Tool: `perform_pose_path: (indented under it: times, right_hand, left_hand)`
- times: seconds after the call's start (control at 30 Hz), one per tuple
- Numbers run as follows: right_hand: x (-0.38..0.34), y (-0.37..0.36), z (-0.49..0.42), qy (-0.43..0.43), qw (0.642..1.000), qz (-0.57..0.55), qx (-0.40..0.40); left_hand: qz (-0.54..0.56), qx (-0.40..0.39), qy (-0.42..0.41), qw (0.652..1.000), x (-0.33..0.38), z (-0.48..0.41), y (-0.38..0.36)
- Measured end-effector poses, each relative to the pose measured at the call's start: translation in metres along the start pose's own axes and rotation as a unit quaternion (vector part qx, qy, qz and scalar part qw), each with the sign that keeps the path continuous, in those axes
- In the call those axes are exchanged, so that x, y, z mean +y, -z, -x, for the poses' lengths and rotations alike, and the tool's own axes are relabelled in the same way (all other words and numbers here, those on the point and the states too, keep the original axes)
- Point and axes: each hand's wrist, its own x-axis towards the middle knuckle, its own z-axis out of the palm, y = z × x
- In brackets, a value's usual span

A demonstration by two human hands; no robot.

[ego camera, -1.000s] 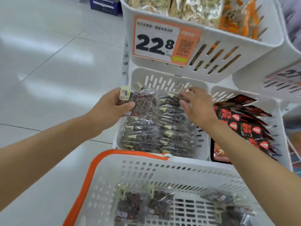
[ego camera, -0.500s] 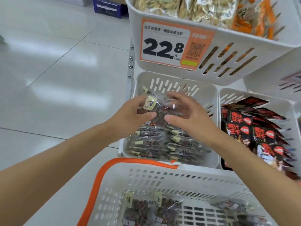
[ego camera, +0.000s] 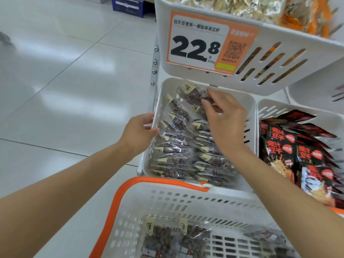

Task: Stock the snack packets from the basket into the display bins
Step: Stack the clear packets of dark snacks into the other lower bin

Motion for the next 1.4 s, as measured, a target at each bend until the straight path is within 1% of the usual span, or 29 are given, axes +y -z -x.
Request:
perform_pose_path:
  times: [0.1, 0.17, 0.2, 0.23, 0.3, 0.4, 0.47, 0.5, 0.53, 0.63, 0.67, 0.8, 0.87, 0.9, 0.93, 1.0, 1.03, 1.07, 1.17, 1.27, 1.33, 1.4]
  right_hand:
    - [0.001, -0.003, 0.010, 0.015, 1.000, -0.007, 0.017]
    - [0.005, -0.007, 0.016, -0.002, 1.000, 0.003, 0.009]
    - [0.007, -0.011, 0.015, -0.021, 1.000, 0.008, -0.009]
    - [0.007, -0.014, 0.011, -0.038, 0.998, 0.017, -0.038]
    - [0.007, -0.024, -0.002, -0.055, 0.988, 0.072, -0.124]
    - [0.005, -0.040, -0.021, -0.022, 0.958, 0.177, -0.224]
    - [0.005, -0.048, -0.031, 0.004, 0.925, 0.252, -0.284]
    - [0.006, -0.050, -0.035, 0.016, 0.914, 0.266, -0.304]
    - [0.008, -0.051, -0.039, 0.024, 0.910, 0.263, -0.318]
    - [0.013, -0.044, -0.047, -0.013, 0.934, 0.168, -0.315]
    - [0.014, -0.041, -0.047, -0.020, 0.933, 0.155, -0.323]
    - [0.018, -0.036, -0.046, -0.001, 0.893, 0.175, -0.415]
    - [0.019, -0.036, -0.045, 0.003, 0.864, 0.197, -0.463]
    - [0.020, -0.036, -0.042, 0.009, 0.856, 0.218, -0.468]
    - [0.020, -0.035, -0.039, 0.022, 0.859, 0.246, -0.448]
    - [0.021, -0.030, -0.031, 0.061, 0.876, 0.315, -0.360]
    - [0.021, -0.027, -0.027, 0.065, 0.879, 0.338, -0.329]
    - [0.023, -0.025, -0.023, 0.055, 0.878, 0.349, -0.324]
    - [0.034, -0.028, -0.009, -0.004, 0.875, 0.304, -0.378]
    - [0.040, -0.030, -0.002, -0.006, 0.882, 0.284, -0.376]
    - [0.038, -0.026, -0.002, -0.013, 0.889, 0.263, -0.376]
    - [0.031, -0.014, 0.000, -0.025, 0.900, 0.222, -0.375]
  left_hand:
    - [0.000, -0.007, -0.004, 1.000, -0.003, -0.001, 0.001]
    - [0.004, -0.012, -0.009, 1.000, -0.005, -0.003, 0.001]
    - [0.010, -0.014, -0.008, 1.000, -0.006, -0.003, 0.002]
    - [0.016, -0.016, -0.008, 1.000, -0.007, -0.004, 0.002]
    - [0.027, -0.019, -0.007, 0.999, -0.009, -0.004, 0.003]
    - [0.030, -0.027, -0.010, 0.999, -0.010, -0.004, 0.002]
    - [0.035, -0.031, -0.011, 0.999, -0.010, -0.004, 0.002]
    - [0.036, -0.032, -0.010, 0.999, -0.010, -0.004, 0.003]
    - [0.039, -0.033, -0.008, 0.999, -0.011, -0.005, 0.003]
    - [0.041, -0.041, -0.005, 0.998, -0.012, -0.005, 0.004]
    - [0.038, -0.042, -0.006, 0.998, -0.012, -0.005, 0.004]
    - [0.034, -0.045, -0.008, 0.998, -0.011, -0.006, 0.004]
    - [0.035, -0.043, -0.007, 0.998, -0.010, -0.005, 0.005]
    - [0.037, -0.043, -0.008, 0.998, -0.009, -0.004, 0.004]
    - [0.039, -0.043, -0.008, 0.998, -0.010, -0.003, 0.004]
    - [0.044, -0.040, -0.007, 0.998, -0.011, -0.004, 0.003]
    - [0.045, -0.039, -0.006, 0.998, -0.012, -0.004, 0.003]
    - [0.046, -0.039, -0.004, 0.998, -0.013, -0.005, 0.003]
    - [0.045, -0.038, 0.000, 0.998, -0.014, -0.007, 0.002]
    - [0.032, -0.038, -0.006, 0.999, -0.014, -0.007, 0.002]
    - [-0.001, -0.033, -0.010, 0.999, -0.013, -0.005, 0.003]
    - [-0.064, 0.007, -0.009, 0.998, -0.010, 0.003, 0.007]
